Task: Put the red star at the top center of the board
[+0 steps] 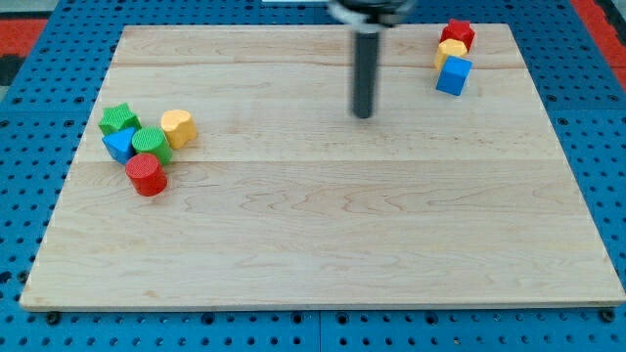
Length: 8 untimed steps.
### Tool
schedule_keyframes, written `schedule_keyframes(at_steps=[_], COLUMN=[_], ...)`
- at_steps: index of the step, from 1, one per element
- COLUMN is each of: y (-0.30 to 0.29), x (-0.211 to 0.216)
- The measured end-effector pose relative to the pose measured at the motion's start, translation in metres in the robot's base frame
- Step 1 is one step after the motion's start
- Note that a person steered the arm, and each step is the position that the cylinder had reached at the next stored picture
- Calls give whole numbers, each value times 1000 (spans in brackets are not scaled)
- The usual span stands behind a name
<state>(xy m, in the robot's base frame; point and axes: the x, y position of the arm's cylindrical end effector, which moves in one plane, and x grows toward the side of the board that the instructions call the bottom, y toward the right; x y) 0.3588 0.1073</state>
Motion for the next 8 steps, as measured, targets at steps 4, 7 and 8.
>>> schedule_keyframes(at_steps=[4, 7, 8], y=[125, -19, 61], x=[-142, -153, -150])
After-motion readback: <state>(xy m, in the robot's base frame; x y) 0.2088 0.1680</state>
